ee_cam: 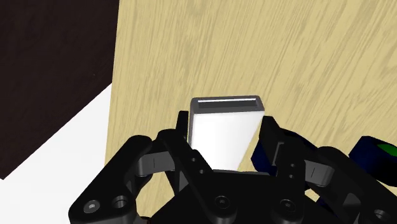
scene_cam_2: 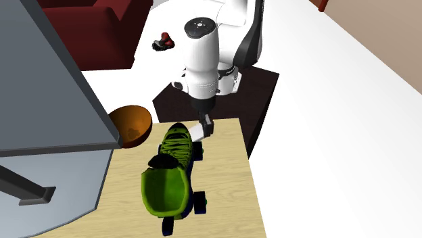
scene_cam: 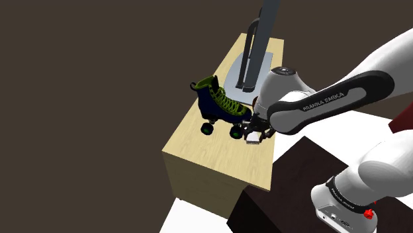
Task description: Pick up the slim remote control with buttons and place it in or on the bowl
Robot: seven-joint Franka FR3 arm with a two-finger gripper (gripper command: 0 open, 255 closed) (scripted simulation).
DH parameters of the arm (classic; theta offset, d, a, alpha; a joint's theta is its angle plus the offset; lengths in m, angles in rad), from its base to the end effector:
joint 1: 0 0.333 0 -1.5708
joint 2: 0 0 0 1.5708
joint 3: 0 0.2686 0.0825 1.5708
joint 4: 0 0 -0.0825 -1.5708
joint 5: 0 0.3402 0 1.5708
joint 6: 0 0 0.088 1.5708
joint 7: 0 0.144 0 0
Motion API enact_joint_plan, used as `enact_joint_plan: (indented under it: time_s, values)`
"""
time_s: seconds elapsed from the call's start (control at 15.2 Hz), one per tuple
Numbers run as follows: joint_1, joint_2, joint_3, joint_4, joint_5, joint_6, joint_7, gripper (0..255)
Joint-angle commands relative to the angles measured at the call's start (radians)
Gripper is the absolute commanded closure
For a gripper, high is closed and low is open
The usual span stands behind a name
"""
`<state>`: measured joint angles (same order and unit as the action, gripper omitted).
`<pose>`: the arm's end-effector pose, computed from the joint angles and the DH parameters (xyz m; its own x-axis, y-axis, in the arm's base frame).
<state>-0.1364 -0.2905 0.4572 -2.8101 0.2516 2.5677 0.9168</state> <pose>0.3466 0.0970 0.2364 0.6815 -0.7318 0.0066 -0.7312 -0.6813 -0.0344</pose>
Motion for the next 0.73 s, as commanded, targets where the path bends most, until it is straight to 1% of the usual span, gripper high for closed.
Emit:
enact_joint_plan:
  time_s: [0.0, 0.66]
  values:
    - [0.006, -0.032, -0.007, 0.009, 0.006, -0.04, -0.004, 255]
    - [0.022, -0.17, -0.043, 0.06, 0.014, -0.228, -0.017, 255]
